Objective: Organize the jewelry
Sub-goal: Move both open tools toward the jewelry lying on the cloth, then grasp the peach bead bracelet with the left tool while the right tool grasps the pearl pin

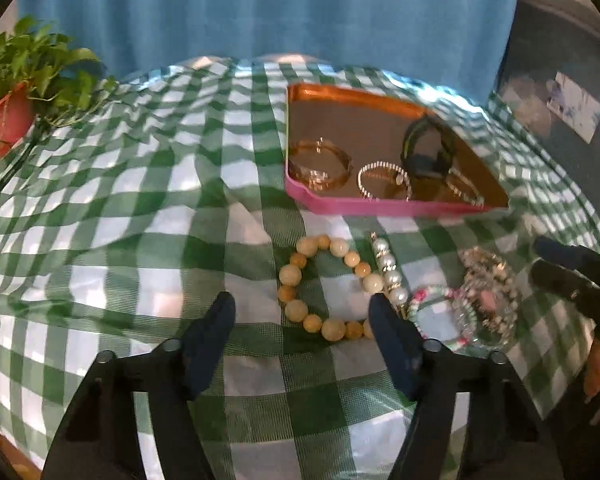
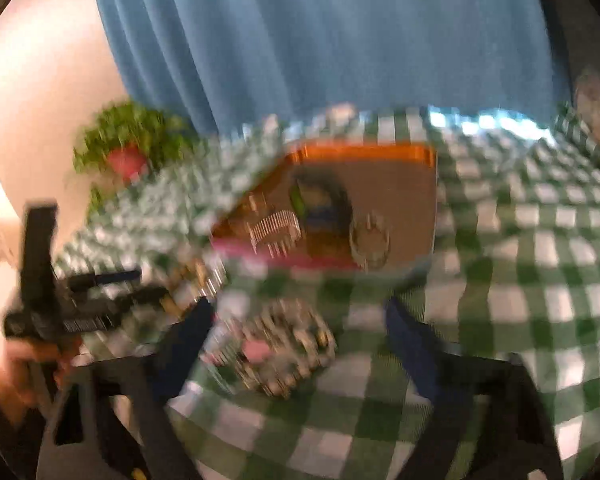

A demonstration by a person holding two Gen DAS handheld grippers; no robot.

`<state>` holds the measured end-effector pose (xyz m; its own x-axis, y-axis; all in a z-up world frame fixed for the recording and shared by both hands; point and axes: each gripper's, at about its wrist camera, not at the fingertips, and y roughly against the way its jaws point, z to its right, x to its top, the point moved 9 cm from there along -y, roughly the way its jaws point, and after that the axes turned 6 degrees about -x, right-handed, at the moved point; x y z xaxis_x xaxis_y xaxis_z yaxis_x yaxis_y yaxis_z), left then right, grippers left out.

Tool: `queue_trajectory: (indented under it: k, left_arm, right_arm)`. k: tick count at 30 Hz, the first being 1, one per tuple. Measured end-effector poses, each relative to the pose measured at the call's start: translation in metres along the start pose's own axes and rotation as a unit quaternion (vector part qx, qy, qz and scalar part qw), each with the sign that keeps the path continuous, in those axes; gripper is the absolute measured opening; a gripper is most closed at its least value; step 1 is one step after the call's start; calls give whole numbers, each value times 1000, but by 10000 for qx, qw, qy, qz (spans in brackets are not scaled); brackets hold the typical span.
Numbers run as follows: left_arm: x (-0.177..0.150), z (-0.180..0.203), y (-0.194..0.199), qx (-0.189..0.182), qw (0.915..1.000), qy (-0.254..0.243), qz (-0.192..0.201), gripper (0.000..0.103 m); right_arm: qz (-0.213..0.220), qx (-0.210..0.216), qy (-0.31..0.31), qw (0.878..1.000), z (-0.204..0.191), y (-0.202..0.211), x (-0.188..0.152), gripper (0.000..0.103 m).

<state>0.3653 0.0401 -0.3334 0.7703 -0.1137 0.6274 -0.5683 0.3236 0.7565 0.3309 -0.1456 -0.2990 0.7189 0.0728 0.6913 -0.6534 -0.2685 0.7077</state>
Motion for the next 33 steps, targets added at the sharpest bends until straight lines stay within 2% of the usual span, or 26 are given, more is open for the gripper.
queue_trajectory:
  k: [1,3,6,10,12,15,18,20,22,27,29,31,33]
  left_arm:
    - [1,0,-1,-142,9999,44,11,59]
    - [4,-3,-6,-185,9997,148,-65,45]
    - [5,-5,-7,-74,9999,13,-81,31]
    - [6,-10,-7,52,9999,-68,-64,14]
    - [7,-14,-6,-30,9999,106,-32,13]
    - [6,-18,-4,-67,9998,179,-15,13]
    - [3,-19,-3,-74,9997,245,-27,13]
    - [2,-18,-2,-77,9998,200,-3,13]
    - [1,-18,-2,-87,9998,185,8,13]
    - [0,-19,-1,-111,9998,186,27,13]
    - [-1,-25,4,-186,9991,377,40,13]
    - [-1,-28,12,-310,9984,466,126,13]
    - [-6,-28,13,-277,9986,431,100,13]
  right_arm:
    - [-119,3,125,9999,-2,-6,-4,59]
    - [-174,-86,310,9993,-4,-11,-6,32]
    - [-90,-58,406,9991,-7,-10,-5,21]
    - [-165,126,454,9988,-22,-12,-2,18]
    - [-508,409,504,9966,-44,-25,4,18]
    - [-567,382,830,9942,-71,-37,16,18]
    - [-627,478,845,9933,-92,-52,23,18]
    - [-856,451,873,9915,-100,-68,16,18]
    - [-899,386,894,9912,-103,-74,10,18]
    - [-610,-85,1390,9884,-111,-78,12,14]
    - [-427,-144,1271,9909,-104,-70,19,9]
    - [-247,-90,1105,9935,-93,-58,28,9]
    - [-133,-210,986,9948,-78,-49,31,9]
